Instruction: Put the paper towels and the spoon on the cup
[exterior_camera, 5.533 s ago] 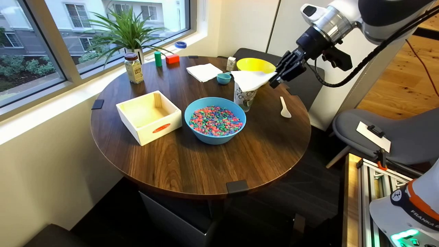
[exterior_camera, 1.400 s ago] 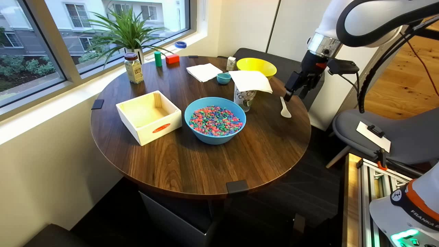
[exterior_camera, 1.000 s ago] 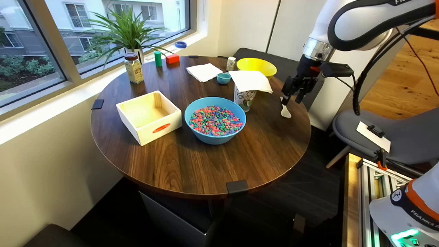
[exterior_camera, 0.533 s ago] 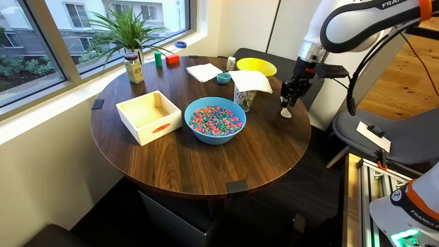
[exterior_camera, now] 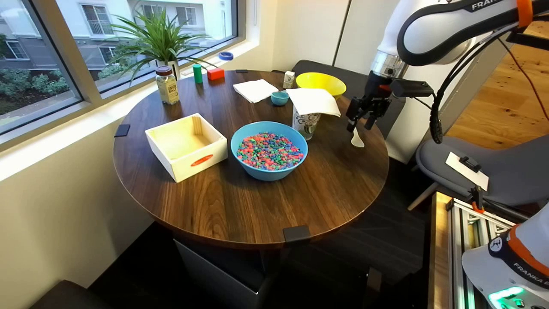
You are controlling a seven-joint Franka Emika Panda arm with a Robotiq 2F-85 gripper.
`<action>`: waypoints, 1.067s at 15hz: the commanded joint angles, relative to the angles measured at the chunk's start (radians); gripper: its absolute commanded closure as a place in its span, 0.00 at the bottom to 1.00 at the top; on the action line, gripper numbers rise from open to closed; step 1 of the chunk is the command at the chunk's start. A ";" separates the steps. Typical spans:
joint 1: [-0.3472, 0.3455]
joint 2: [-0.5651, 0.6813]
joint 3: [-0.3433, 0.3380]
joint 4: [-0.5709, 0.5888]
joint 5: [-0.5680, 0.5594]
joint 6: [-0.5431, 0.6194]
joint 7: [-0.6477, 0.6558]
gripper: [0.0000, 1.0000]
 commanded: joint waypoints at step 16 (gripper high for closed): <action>-0.017 -0.053 0.006 0.033 -0.033 -0.033 0.006 0.96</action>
